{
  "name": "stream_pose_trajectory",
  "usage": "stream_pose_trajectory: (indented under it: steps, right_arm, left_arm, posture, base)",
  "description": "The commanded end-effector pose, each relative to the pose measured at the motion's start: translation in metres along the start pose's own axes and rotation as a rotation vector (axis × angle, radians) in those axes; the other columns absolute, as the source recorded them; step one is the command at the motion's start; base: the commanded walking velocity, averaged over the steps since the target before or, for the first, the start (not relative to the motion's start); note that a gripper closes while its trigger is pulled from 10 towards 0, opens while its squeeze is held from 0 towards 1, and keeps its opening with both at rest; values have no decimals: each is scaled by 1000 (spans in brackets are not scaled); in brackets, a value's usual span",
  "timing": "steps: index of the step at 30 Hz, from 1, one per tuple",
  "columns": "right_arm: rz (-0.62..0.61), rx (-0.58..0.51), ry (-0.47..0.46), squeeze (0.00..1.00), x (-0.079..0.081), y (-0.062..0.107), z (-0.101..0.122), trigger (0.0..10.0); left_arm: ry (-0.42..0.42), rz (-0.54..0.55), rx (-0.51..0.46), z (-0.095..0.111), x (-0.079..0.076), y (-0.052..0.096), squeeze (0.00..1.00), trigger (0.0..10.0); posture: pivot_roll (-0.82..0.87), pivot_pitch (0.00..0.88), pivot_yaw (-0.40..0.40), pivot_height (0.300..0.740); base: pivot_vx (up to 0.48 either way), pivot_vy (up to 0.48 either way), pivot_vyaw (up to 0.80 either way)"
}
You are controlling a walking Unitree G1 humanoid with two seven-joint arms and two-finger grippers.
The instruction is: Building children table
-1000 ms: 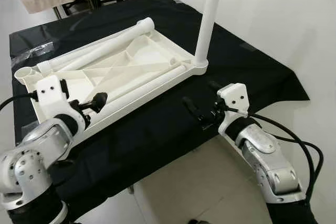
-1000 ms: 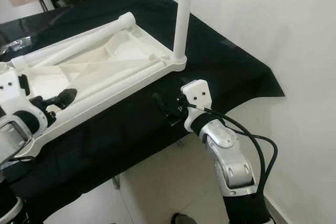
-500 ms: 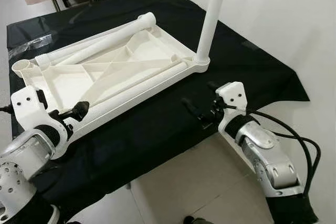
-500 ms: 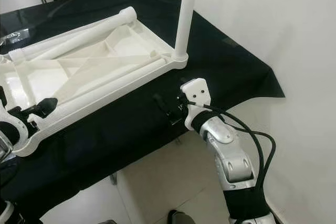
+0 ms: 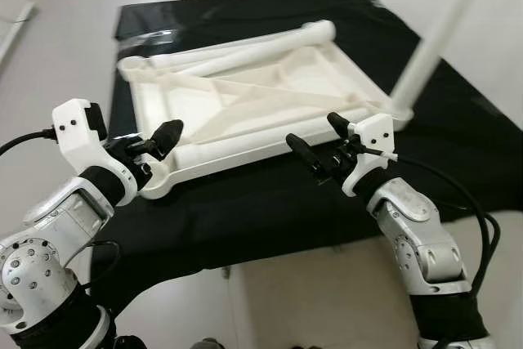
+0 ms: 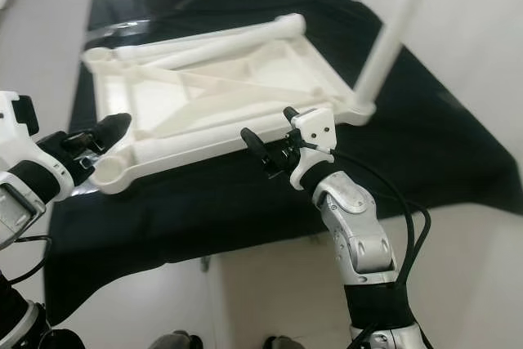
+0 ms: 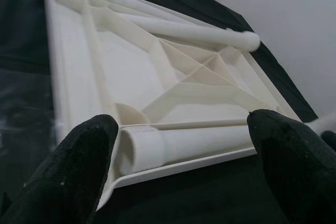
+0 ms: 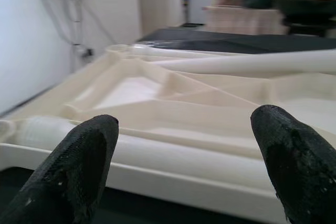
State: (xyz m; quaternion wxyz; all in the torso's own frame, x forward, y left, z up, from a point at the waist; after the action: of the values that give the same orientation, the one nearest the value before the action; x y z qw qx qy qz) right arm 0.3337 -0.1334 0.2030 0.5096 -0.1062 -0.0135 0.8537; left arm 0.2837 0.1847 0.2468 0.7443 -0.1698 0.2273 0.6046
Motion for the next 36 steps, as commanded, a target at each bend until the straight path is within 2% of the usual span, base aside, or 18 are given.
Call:
stream_pose_trajectory:
  steps: [1,6,8,9,10,11,14,18,20,23,28,31,32,33,36]
  right_arm:
    - [2,-16,-9,0,3,-1,1,10000]
    - [-10,-19,-15,0,2,-2,1,10000]
    - [-15,-22,-13,0,1,-3,2,10000]
    - [-15,-22,-13,0,1,-3,2,10000]
    - [-16,-22,-12,0,1,-3,2,10000]
    - [-23,-20,-1,0,1,-4,1,10000]
    - [-28,-17,2,0,3,-5,0,10000]
    - [-26,-18,-3,0,4,-6,0,10000]
    - [-26,-22,-11,0,6,-6,1,10000]
    - [-26,-27,-15,0,7,-7,2,10000]
    - [-37,-25,-13,0,6,-8,2,10000]
    - [-46,-21,-9,0,5,-9,1,10000]
    - [-51,-19,-7,0,5,-9,1,10000]
    - [-51,-19,-7,0,5,-9,1,10000]
    - [-62,-12,1,0,4,-10,1,10000]
  left_arm:
    - [-18,-31,28,-5,-4,-2,0,10000]
    - [-56,-4,43,-9,2,-5,0,10000]
    - [-111,40,58,-10,6,-7,0,10000]
    - [-111,40,58,-10,6,-7,0,10000]
    - [-158,83,64,-11,8,-8,0,10000]
    - [-262,183,90,-15,16,-11,0,10000]
    - [-292,208,85,-17,17,-12,0,10000]
    - [-288,179,64,-16,13,-15,0,10000]
    - [-254,139,7,-12,7,-18,0,10000]
    - [-228,86,0,-11,-1,-20,0,10000]
    - [-224,-17,18,-15,-13,-21,0,10000]
    - [-187,-79,66,-23,-19,-21,0,10000]
    - [-120,-132,98,-29,-23,-21,0,10000]
    - [-120,-132,98,-29,-23,-21,0,10000]
    - [-25,-174,120,-33,-24,-22,0,10000]
  posture:
    - [7,105,-18,740]
    - [7,104,-17,740]
    - [10,104,-15,740]
    - [10,104,-15,740]
    - [10,104,-15,740]
    - [11,105,-15,740]
    - [12,104,-14,740]
    - [12,106,-14,740]
    - [11,107,-14,740]
    - [9,108,-14,740]
    - [9,108,-14,740]
    - [6,108,-13,740]
    - [5,107,-13,740]
    - [5,107,-13,740]
    - [5,107,-12,740]
  base:
    - [0,0,800]
    - [0,0,800]
    - [0,0,800]
    - [0,0,800]
    - [0,0,800]
    - [0,0,719]
    - [0,0,240]
    - [0,0,0]
    - [0,0,0]
    - [0,0,0]
    - [0,0,0]
    - [0,0,0]
    - [0,0,0]
    - [0,0,0]
    - [0,0,0]
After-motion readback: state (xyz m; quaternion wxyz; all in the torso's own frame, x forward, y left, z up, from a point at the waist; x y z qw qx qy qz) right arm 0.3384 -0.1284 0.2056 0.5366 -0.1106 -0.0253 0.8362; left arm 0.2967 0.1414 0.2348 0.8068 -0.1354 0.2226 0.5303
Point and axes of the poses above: a point about 5 cm out from each wrist's last joint towards the gripper, its own y axis pointing back from the gripper into the wrist, its own z axis along the axis of the wrist's last joint, x = y × z, the point moved 3 cm from there along -y, pointing out of the wrist towards the gripper, and after that the axes turned 4 degrees about y, right-handed, at the moved point
